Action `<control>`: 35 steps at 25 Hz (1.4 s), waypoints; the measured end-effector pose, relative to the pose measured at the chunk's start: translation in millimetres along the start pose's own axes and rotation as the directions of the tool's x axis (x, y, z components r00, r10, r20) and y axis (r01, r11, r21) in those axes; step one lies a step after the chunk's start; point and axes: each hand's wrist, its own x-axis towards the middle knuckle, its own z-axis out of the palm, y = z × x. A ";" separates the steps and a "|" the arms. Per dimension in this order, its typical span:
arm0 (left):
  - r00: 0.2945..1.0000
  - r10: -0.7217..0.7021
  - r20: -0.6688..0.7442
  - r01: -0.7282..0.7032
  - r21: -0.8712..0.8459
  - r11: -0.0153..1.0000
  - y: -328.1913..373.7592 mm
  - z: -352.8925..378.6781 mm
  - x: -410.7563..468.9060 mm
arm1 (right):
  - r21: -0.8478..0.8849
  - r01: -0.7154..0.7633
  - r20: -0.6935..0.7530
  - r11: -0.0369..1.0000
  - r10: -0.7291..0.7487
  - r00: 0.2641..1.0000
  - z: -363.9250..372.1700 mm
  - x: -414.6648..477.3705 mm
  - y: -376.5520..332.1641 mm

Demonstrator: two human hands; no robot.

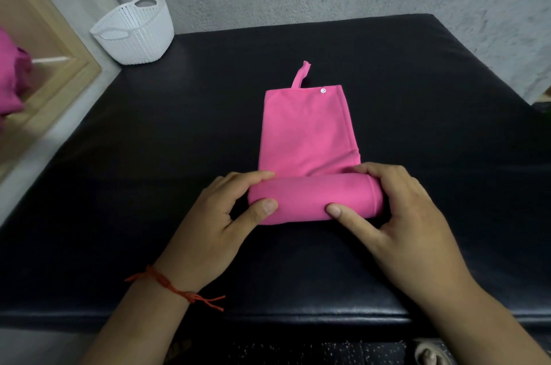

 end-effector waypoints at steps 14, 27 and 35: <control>0.986 0.157 -0.047 -0.159 -0.046 0.986 0.1 -4.3 -10.3 | -0.176 -0.101 -0.054 0.979 0.093 0.994 4.3 2.9 -3.9; 0.997 -0.064 -0.041 0.060 -0.090 0.994 5.2 -4.4 -1.4 | -0.113 -0.028 -0.090 0.993 0.018 0.996 5.2 -0.9 -0.6; 1.000 -0.017 -0.025 0.018 0.029 0.999 2.6 1.7 0.1 | -0.061 -0.066 -0.056 0.996 0.062 0.996 0.0 2.5 -3.5</control>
